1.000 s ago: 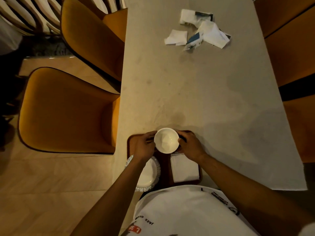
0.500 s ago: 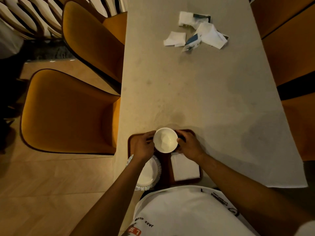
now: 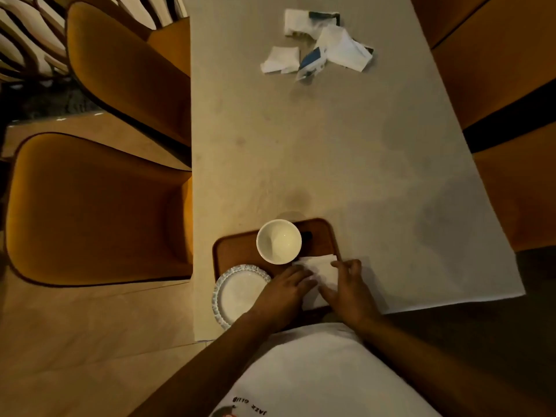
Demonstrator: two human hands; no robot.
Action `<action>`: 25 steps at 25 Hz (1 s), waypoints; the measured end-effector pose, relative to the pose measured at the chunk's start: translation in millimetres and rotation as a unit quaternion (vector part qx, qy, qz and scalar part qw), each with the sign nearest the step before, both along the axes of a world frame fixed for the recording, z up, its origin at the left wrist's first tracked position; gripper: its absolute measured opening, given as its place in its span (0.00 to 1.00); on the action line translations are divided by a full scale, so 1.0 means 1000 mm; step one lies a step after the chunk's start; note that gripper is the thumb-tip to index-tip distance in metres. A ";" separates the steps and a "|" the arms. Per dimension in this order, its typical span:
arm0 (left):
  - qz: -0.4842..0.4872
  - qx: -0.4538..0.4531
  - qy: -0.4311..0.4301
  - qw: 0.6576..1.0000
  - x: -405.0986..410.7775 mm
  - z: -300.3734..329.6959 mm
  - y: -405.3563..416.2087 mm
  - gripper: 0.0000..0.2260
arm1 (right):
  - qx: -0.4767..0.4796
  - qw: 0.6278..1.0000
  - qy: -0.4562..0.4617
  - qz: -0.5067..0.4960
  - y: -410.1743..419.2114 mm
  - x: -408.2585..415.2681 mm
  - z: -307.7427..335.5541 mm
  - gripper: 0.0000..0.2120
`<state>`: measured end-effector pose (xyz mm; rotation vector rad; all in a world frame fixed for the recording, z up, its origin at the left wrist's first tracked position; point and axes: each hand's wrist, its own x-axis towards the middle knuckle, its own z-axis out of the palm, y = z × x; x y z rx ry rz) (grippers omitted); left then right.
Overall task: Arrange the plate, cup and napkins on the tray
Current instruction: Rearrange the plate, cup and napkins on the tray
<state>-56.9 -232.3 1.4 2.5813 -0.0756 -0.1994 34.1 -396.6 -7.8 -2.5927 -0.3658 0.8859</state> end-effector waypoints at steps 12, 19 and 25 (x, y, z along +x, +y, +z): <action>-0.122 0.066 0.050 0.989 0.028 -0.026 0.000 0.27 | 0.002 0.999 -0.046 -0.009 0.013 -0.042 -0.016 0.36; -0.063 0.045 0.072 0.994 0.016 -0.030 0.001 0.33 | -0.008 0.997 -0.040 0.058 0.016 -0.032 -0.018 0.40; -0.012 0.045 0.079 0.996 0.000 -0.031 -0.002 0.30 | 0.031 0.994 0.013 0.101 0.010 -0.008 -0.015 0.44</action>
